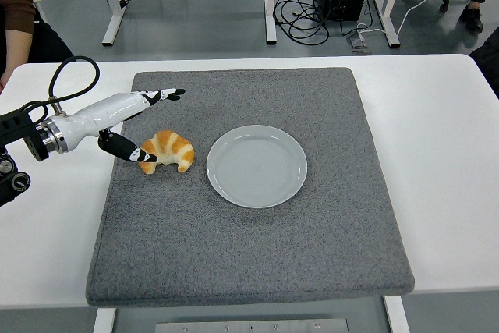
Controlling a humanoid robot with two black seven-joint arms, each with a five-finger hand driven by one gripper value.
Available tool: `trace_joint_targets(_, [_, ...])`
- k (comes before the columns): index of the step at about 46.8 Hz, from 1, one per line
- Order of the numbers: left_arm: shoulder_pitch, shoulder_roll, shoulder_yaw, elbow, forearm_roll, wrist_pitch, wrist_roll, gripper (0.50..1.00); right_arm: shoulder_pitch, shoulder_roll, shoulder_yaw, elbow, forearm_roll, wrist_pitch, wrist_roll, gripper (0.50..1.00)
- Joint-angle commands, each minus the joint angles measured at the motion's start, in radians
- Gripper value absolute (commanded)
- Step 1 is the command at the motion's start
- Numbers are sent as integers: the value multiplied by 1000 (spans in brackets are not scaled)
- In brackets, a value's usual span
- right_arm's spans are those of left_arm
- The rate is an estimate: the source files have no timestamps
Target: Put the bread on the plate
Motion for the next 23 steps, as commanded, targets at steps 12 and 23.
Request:
trace_joint_targets(12, [-1,-55,35,97,-9,9,-13,961,1,0,-1,0,0,0,0,1000])
trace_joint_targets(23, [-1,-96,41,137,-12,9,-24,961,1,0,-1,-1,0,0,0,1000])
